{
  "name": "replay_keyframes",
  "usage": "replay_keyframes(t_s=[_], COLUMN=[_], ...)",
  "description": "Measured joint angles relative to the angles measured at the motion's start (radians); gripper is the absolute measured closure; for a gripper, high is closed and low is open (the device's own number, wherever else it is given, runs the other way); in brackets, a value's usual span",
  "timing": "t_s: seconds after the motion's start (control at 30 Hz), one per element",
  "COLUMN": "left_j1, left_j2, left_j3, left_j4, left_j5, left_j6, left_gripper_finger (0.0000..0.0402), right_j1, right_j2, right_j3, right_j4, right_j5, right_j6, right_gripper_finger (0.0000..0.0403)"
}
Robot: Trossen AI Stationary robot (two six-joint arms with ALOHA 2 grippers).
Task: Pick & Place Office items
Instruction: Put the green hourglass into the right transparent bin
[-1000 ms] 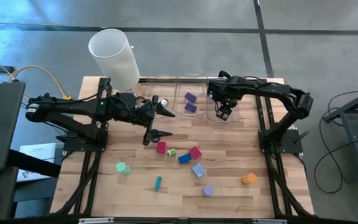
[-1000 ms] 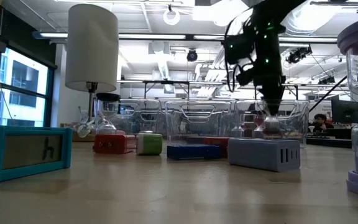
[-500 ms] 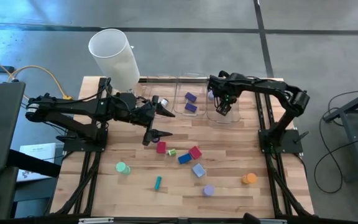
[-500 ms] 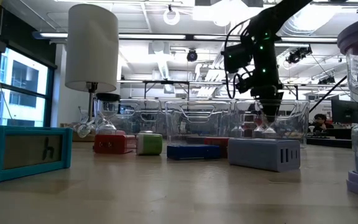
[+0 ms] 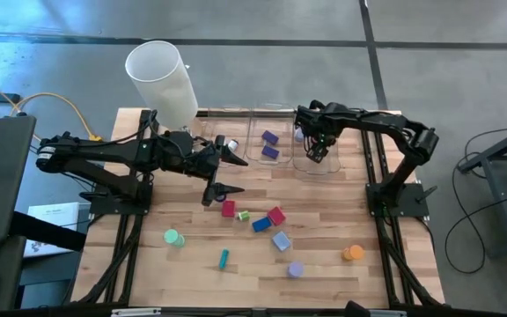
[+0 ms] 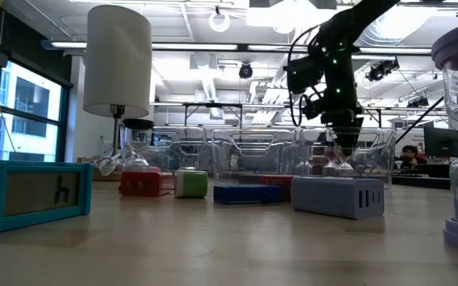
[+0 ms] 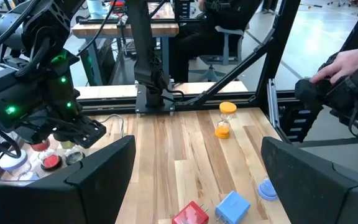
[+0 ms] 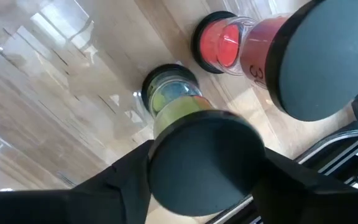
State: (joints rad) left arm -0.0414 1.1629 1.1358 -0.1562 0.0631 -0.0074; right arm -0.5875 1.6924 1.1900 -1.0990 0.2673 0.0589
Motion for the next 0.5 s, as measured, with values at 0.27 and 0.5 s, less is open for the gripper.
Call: replay_keyframes(t_s=[0.27,0.5], left_j1=[0.000,0.000], left_j2=[0.000,0.000], left_j3=[0.000,0.000], left_j4=[0.000,-0.004], left_j5=[0.000,0.000], left_j6=[0.000,0.000], left_gripper_finger=[0.0061,0.0061], right_j1=[0.007,0.025], right_j2=[-0.064,-0.172], right_j3=[0.000,0.000], right_j4=[-0.020,-0.056], right_j5=[0.101,0.102], right_j6=[0.006,0.016], right_gripper_finger=[0.0129,0.0113])
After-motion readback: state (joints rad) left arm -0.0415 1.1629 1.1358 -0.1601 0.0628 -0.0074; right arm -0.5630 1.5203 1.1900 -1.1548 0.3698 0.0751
